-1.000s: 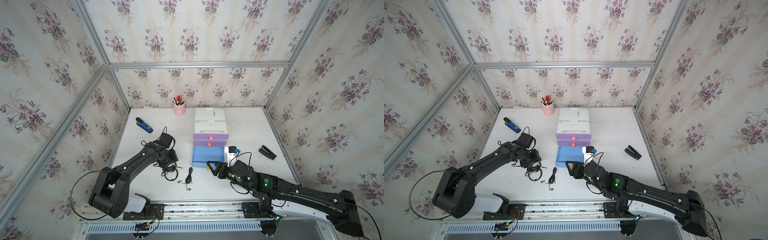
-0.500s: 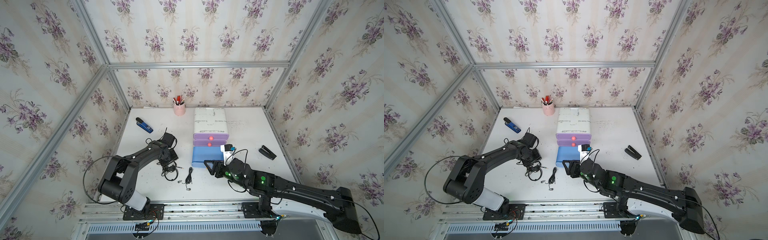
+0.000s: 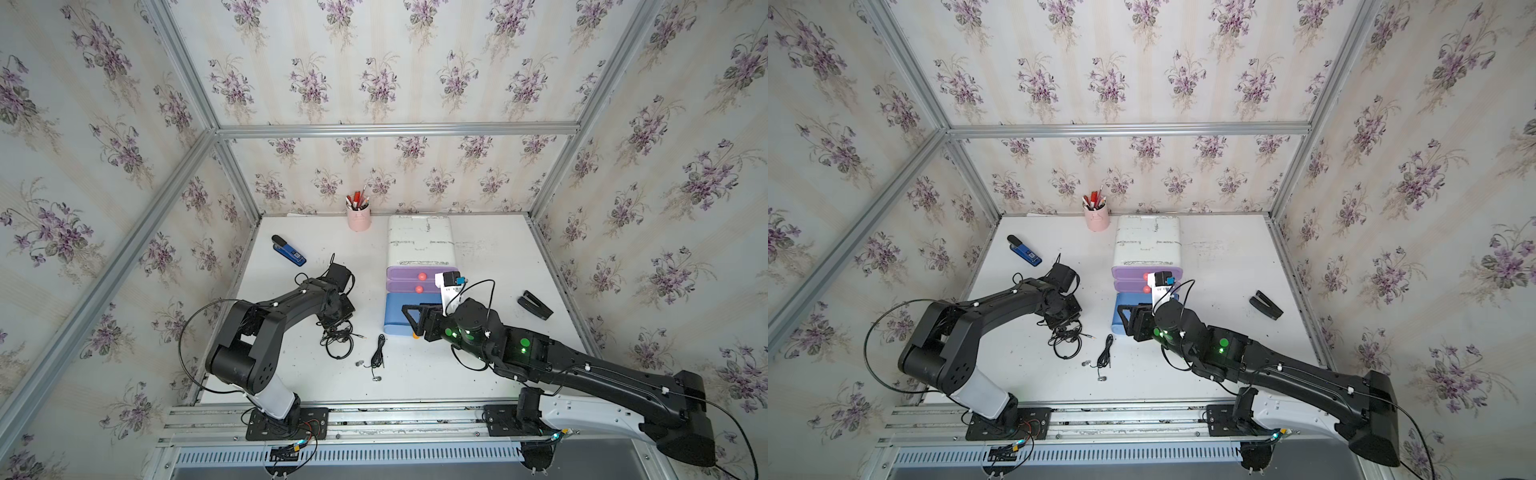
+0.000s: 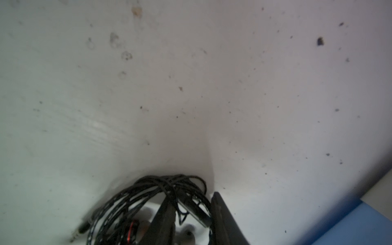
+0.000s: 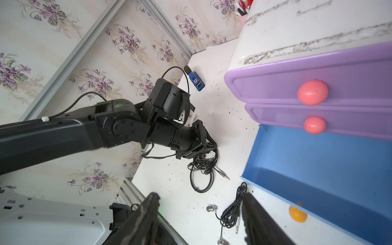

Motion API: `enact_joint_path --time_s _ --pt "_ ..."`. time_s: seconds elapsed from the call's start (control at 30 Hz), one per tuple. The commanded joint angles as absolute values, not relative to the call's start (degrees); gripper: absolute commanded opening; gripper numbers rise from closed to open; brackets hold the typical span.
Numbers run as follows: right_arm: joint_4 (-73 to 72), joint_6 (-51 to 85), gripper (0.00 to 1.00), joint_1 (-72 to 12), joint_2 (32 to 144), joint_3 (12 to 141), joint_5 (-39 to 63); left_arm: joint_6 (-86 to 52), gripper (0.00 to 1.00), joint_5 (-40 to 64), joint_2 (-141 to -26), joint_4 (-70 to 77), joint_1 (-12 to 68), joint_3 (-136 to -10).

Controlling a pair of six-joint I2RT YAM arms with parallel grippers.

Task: Place the wired earphones into the drawer by color
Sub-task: Pick up the wired earphones from the center of the board.

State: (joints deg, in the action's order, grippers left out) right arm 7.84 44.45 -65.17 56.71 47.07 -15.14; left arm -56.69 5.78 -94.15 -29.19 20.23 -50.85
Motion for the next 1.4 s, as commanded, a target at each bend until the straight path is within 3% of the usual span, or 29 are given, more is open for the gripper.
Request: enact_joint_path --time_s 0.0,0.23,0.4,0.97,1.37 --pt "8.4 43.1 0.65 -64.6 56.8 47.5 -14.5 -54.7 0.24 6.9 -95.3 -28.8 20.0 -50.4" --pt "8.8 42.5 0.65 -63.6 56.1 47.5 -14.5 -52.1 0.10 9.2 -93.8 -28.3 19.7 -50.4" --pt "8.9 42.4 0.65 -63.1 56.2 47.5 -14.2 -51.0 0.05 11.5 -89.8 -28.6 19.8 -50.2" --pt "9.6 41.5 0.65 -59.0 56.2 47.8 -12.3 -44.7 0.05 12.1 -72.3 -41.9 20.7 -58.3" --pt "15.9 38.8 0.65 -48.6 53.9 50.4 -7.0 -52.5 0.07 17.1 -70.5 -35.8 36.2 -61.5"
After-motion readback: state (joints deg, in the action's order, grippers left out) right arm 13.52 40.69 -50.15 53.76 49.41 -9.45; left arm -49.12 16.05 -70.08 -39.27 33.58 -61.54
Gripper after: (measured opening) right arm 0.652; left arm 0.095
